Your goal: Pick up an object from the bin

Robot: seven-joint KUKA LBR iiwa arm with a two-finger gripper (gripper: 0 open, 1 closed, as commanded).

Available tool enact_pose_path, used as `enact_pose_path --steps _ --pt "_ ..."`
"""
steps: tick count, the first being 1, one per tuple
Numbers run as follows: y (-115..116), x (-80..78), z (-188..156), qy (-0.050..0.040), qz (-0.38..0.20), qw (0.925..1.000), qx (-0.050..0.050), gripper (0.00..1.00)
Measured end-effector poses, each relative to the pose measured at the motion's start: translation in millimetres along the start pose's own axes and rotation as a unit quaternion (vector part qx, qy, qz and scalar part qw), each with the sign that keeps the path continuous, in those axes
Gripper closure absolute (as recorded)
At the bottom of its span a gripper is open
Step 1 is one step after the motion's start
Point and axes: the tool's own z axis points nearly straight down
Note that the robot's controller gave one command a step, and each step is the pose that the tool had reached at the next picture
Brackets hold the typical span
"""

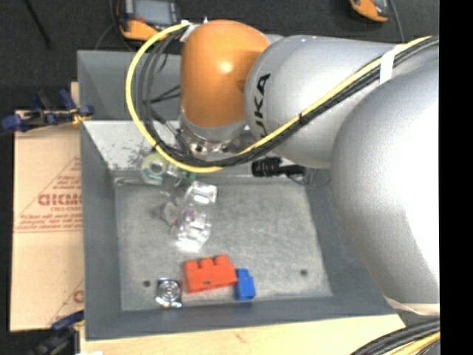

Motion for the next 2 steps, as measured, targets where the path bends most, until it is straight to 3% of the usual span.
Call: enact_pose_path --steps 1,2 --pt "7.4 -4.4 29.0 0.0015 -0.116 0.9932 0.002 1.00" --pt "8.8 -0.7 18.5 -0.0013 -0.134 0.9910 0.000 1.00"
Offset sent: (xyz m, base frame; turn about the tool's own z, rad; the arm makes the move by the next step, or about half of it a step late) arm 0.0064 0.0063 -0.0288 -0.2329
